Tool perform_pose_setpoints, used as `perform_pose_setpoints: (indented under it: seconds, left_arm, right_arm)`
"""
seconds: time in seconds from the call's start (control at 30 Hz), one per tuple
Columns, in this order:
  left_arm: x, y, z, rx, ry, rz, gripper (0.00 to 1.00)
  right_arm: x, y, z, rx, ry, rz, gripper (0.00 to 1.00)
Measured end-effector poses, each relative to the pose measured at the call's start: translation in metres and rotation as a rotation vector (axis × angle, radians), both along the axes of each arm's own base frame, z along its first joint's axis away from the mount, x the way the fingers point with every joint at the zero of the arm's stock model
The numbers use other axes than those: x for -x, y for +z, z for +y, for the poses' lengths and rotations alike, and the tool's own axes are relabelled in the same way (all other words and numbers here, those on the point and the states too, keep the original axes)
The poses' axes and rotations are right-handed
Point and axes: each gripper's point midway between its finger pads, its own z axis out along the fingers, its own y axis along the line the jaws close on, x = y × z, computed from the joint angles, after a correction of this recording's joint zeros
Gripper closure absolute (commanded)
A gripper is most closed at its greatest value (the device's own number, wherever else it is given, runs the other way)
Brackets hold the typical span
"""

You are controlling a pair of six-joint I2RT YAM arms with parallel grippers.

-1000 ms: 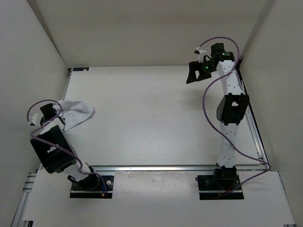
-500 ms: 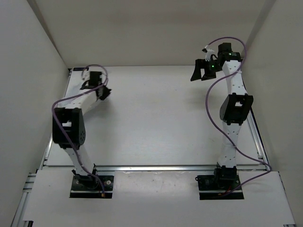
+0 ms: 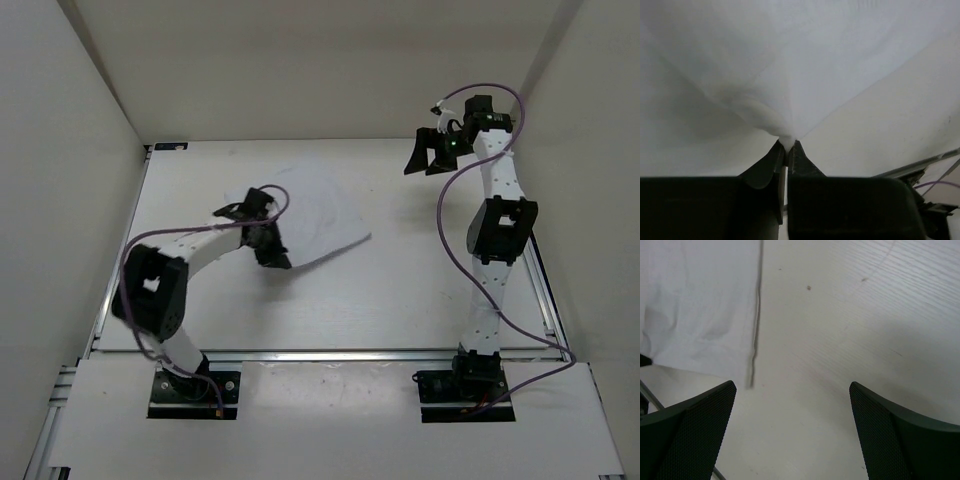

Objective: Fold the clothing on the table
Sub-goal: Move the skirt to the center of the board

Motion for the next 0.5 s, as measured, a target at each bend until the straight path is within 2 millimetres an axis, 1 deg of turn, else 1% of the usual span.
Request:
perform_pose_setpoints:
  seconds: [0.03, 0.07, 0.1, 0.13, 0.2, 0.27, 0.3, 0.33, 0.37, 0.43, 0.5]
  left_arm:
    - [0.007, 0.004, 0.023, -0.003, 0.046, 0.01, 0.97]
    - [0.011, 0.012, 0.042, 0.002, 0.095, 0.004, 0.92]
    - [0.01, 0.024, 0.068, 0.019, 0.169, -0.03, 0.79]
    - [0.008, 0.034, 0.082, 0.038, 0.214, -0.067, 0.74]
    - [0.012, 0.047, 0.098, 0.082, 0.27, -0.125, 0.63]
    - [0.021, 0.048, 0.098, 0.104, 0.278, -0.136, 0.46]
    - [0.025, 0.046, 0.094, 0.107, 0.268, -0.128, 0.3]
    - [0.029, 0.043, 0.089, 0.109, 0.251, -0.121, 0.18]
    - [0.033, 0.039, 0.084, 0.111, 0.24, -0.111, 0.12]
    - [0.041, 0.032, 0.077, 0.12, 0.226, -0.089, 0.12]
    - [0.048, 0.024, 0.076, 0.123, 0.231, -0.065, 0.23]
  right_arm:
    - [0.001, 0.001, 0.005, -0.005, 0.014, 0.0, 0.0]
    - [0.004, 0.001, 0.012, -0.01, 0.032, 0.0, 0.01]
    - [0.007, 0.001, 0.02, -0.014, 0.056, 0.002, 0.01]
    - [0.011, 0.0, 0.029, -0.02, 0.083, 0.007, 0.01]
    - [0.024, -0.002, 0.049, -0.043, 0.154, 0.028, 0.01]
    - [0.045, -0.011, 0.072, -0.073, 0.235, 0.079, 0.0]
    - [0.06, -0.021, 0.086, -0.095, 0.279, 0.125, 0.01]
    - [0.074, -0.029, 0.095, -0.109, 0.306, 0.175, 0.01]
    - [0.088, -0.039, 0.104, -0.12, 0.329, 0.234, 0.01]
    - [0.114, -0.055, 0.119, -0.127, 0.366, 0.332, 0.01]
    - [0.126, -0.062, 0.124, -0.127, 0.371, 0.385, 0.01]
